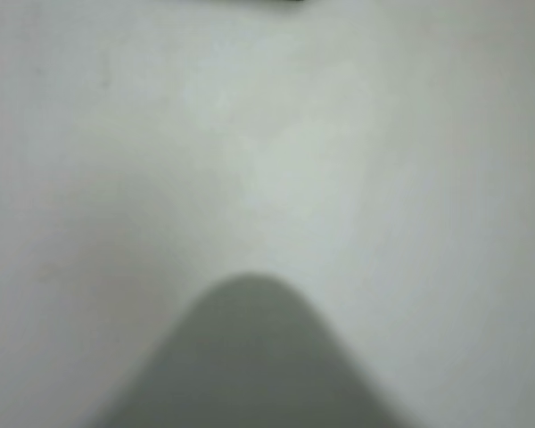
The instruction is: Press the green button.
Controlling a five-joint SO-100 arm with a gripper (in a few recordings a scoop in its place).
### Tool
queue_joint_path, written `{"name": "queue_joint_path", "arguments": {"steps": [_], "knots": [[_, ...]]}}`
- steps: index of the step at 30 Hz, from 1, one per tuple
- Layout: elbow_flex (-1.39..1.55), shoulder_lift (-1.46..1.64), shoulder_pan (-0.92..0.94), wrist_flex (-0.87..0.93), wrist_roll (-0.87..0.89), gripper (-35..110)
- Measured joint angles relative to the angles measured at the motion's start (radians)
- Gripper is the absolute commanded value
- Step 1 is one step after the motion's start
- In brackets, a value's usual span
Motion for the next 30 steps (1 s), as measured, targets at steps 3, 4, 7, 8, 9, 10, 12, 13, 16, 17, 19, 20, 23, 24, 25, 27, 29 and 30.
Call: {"name": "queue_joint_path", "arguments": {"steps": [3,4,7,8,9,10,12,13,16,17,19,20,23,24,25,27,29,30], "knots": [[-0.055,-0.074,0.0,0.0,-0.009,0],[-0.083,-0.109,0.0,0.0,-0.015,0],[-0.196,-0.265,-0.006,0.006,-0.04,0],[-0.245,-0.327,-0.008,0.015,-0.048,0],[-0.299,-0.385,-0.009,0.026,-0.057,0],[-0.36,-0.443,-0.009,0.04,-0.063,0],[-0.482,-0.554,-0.009,0.08,-0.072,0],[-0.537,-0.595,-0.009,0.095,-0.078,0],[-0.653,-0.676,-0.009,0.117,-0.087,0],[-0.678,-0.692,-0.009,0.129,-0.087,0],[-0.718,-0.715,-0.009,0.149,-0.087,0],[-0.733,-0.724,-0.009,0.158,-0.087,0],[-0.779,-0.765,-0.009,0.184,-0.087,0],[-0.792,-0.782,-0.009,0.193,-0.087,0],[-0.804,-0.801,-0.009,0.199,-0.087,0],[-0.825,-0.836,-0.009,0.212,-0.087,0],[-0.862,-0.874,-0.009,0.218,-0.087,0],[-0.882,-0.891,-0.012,0.218,-0.087,0]]}}
